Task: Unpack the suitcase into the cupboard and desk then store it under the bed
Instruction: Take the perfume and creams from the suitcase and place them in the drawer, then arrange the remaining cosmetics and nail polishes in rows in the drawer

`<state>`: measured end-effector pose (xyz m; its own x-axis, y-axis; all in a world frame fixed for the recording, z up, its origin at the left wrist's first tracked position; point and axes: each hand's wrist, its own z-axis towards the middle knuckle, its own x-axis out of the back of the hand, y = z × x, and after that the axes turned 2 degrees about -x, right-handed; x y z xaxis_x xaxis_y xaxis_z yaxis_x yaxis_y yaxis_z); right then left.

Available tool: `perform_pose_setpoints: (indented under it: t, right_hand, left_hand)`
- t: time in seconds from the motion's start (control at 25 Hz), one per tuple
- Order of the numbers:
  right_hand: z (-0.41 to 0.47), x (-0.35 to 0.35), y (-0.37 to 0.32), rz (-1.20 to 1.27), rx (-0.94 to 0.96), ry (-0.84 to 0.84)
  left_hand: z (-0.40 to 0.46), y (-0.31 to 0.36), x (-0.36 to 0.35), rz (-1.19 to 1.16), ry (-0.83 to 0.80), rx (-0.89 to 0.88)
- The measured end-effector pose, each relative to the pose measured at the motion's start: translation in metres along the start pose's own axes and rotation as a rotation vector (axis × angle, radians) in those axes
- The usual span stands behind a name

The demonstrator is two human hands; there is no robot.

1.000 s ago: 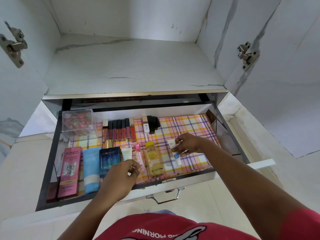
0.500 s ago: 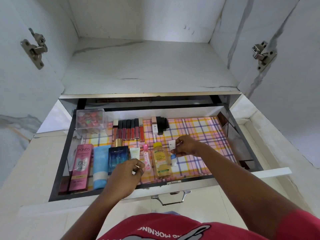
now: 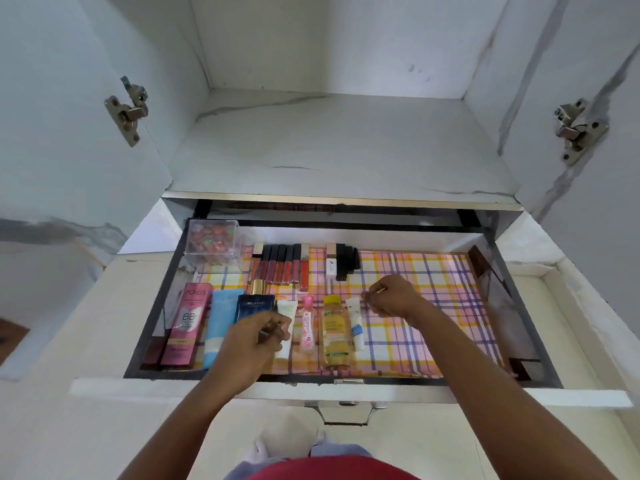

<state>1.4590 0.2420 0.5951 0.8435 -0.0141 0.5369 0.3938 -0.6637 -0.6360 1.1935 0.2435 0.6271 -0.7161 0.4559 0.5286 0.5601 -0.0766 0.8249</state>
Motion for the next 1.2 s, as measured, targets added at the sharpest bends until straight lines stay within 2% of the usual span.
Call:
perform_pose_setpoints:
  t: [0.08, 0.12, 0.2, 0.28, 0.4, 0.52, 0.68, 0.88, 1.04, 1.2]
  right_hand:
    - [-0.027, -0.004, -0.025, 0.208, 0.144, 0.03]
    - [-0.045, -0.009, -0.043, 0.337, 0.217, -0.025]
    - [-0.085, -0.031, -0.078, 0.509, 0.333, -0.195]
    - [-0.126, -0.069, -0.109, 0.544, 0.421, -0.391]
    - [-0.174, -0.147, -0.135, 0.475, 0.465, -0.626]
    - [-0.229, -0.252, -0.149, 0.372, 0.427, -0.835]
    - [-0.317, -0.395, -0.171, 0.267, 0.397, -1.02]
    - [-0.431, -0.547, -0.206, 0.067, 0.484, -1.275]
    - [-0.482, -0.673, -0.229, -0.084, 0.526, -1.365]
    - [-0.501, -0.814, -0.246, -0.196, 0.449, -1.358]
  left_hand:
    - [-0.01, 0.005, 0.01, -0.111, 0.141, -0.004]
    - [-0.019, 0.007, 0.017, -0.155, 0.216, -0.01]
    - [-0.043, 0.002, 0.035, -0.232, 0.354, -0.012]
    - [-0.082, -0.014, 0.06, -0.31, 0.497, 0.035]
    - [-0.157, -0.055, 0.1, -0.372, 0.682, 0.159]
    - [-0.262, -0.114, 0.137, -0.444, 0.947, 0.298]
    - [-0.413, -0.185, 0.174, -0.52, 1.258, 0.459]
    - [-0.584, -0.239, 0.203, -0.599, 1.651, 0.648]
    - [-0.662, -0.301, 0.227, -0.68, 1.874, 0.763]
    - [-0.708, -0.385, 0.269, -0.754, 1.96, 0.885]
